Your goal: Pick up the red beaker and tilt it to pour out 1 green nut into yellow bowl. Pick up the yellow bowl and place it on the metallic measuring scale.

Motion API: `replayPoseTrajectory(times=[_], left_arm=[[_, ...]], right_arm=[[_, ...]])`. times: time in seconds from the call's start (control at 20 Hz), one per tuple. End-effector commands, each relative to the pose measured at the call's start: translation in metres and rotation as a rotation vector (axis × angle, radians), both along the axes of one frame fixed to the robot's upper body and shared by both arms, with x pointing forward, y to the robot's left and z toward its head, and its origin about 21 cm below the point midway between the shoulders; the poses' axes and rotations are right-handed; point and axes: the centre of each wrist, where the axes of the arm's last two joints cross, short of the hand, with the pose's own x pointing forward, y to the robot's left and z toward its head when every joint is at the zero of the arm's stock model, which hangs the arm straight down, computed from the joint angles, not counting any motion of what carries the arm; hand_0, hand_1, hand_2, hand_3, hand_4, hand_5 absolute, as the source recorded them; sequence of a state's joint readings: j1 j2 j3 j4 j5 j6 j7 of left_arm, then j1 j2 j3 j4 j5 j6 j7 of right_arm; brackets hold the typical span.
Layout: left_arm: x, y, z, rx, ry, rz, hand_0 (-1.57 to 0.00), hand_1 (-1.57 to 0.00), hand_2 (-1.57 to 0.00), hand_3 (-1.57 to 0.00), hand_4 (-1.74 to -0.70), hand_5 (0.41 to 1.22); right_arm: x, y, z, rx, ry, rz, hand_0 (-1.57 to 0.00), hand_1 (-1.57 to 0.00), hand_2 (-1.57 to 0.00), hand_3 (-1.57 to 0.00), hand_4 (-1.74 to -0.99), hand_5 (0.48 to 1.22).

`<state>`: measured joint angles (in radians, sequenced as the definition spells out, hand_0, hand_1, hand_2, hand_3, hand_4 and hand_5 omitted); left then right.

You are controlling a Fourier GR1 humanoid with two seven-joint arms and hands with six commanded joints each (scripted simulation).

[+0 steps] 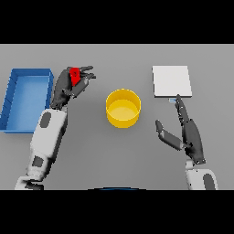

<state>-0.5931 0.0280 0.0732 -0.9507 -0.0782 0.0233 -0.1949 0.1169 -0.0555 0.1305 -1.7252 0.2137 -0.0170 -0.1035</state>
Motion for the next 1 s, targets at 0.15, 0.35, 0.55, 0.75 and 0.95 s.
replayPoseTrajectory(times=[0.15,0.35,0.55,0.75,0.95], left_arm=[[-0.002,0.007,0.009,0.083,-0.015,-0.021,-1.56,-1.56,-1.56,-1.55,-1.72,1.135],[-0.004,0.011,0.022,0.221,-0.052,-0.052,-1.56,-1.56,-1.56,-1.56,-1.73,1.134],[0.002,0.003,0.045,0.493,-0.059,-0.129,-1.57,-1.57,-1.57,-1.57,-1.74,1.120],[0.005,-0.017,0.066,0.753,-0.097,-0.208,-1.57,-1.57,-1.57,-1.57,-1.74,1.134],[0.007,-0.039,0.075,1.045,-0.146,-0.283,-1.57,-1.57,-1.57,-1.57,-1.74,1.174]], right_arm=[[0.002,-0.005,0.000,-0.037,-0.026,-0.005,0.00,0.00,0.00,0.00,-1.219,0.660],[0.000,-0.003,-0.001,-0.045,-0.025,-0.001,0.00,0.00,0.00,0.00,-1.210,0.664],[-0.001,-0.003,0.002,-0.043,-0.014,-0.006,0.00,0.00,0.00,0.00,-1.190,0.658],[0.001,-0.003,0.002,-0.037,-0.005,0.002,0.00,0.00,0.00,0.00,-1.178,0.667],[0.001,0.004,0.005,-0.023,-0.006,0.003,0.00,0.00,0.00,0.00,-1.183,0.671]])
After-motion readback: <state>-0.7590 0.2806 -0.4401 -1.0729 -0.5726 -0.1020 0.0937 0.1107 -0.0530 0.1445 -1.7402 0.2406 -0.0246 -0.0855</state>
